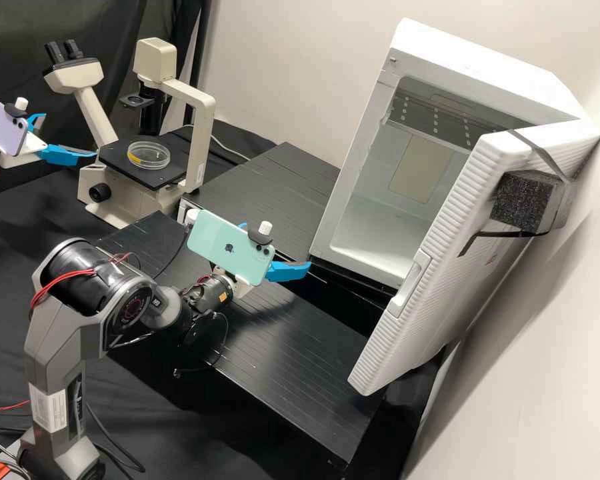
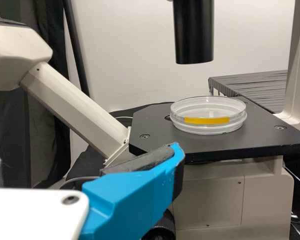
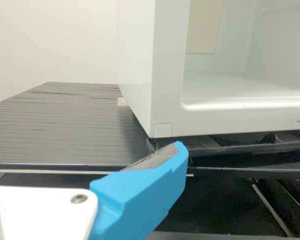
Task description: Move the petri dish to the bench.
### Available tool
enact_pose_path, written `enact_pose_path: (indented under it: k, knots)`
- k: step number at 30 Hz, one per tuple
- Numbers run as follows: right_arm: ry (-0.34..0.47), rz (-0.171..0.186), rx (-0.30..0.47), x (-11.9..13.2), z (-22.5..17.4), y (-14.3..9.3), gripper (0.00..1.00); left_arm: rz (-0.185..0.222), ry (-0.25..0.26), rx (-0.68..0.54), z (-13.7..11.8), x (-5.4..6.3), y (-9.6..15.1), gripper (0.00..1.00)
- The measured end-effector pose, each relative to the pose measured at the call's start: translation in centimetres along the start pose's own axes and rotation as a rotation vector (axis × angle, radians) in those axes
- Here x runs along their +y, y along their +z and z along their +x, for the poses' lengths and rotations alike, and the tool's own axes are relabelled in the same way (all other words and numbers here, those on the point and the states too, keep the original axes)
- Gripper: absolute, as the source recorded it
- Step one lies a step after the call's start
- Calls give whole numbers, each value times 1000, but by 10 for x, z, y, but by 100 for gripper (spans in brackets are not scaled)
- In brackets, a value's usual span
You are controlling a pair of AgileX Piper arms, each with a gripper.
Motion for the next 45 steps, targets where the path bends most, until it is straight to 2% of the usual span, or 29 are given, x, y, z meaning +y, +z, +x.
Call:
enact_pose_path:
  k: [9, 12, 15, 19, 23, 30, 38, 45]
  knots:
    - [2, 0, 2, 0, 0, 0, 100, 0, 0, 0, 0, 0, 0, 100]
    - [-6, 16, 20, -1, -10, -1, 100, 0, 0, 0, 0, 0, 0, 100]
    - [-16, 32, 70, -1, -24, -11, 100, 0, 0, 0, 0, 0, 0, 100]
    - [-12, 53, 225, -2, -47, -46, 100, 0, 0, 0, 0, 0, 0, 100]
    - [-40, 16, 372, -11, -64, -81, 100, 0, 0, 0, 0, 0, 0, 100]
    - [-84, -62, 531, -32, -81, -137, 100, 0, 0, 0, 0, 0, 0, 100]
    - [-131, -85, 559, -52, -77, -182, 100, 0, 0, 0, 0, 0, 0, 100]
    - [-232, -138, 577, -87, -56, -217, 100, 0, 0, 0, 0, 0, 0, 100]
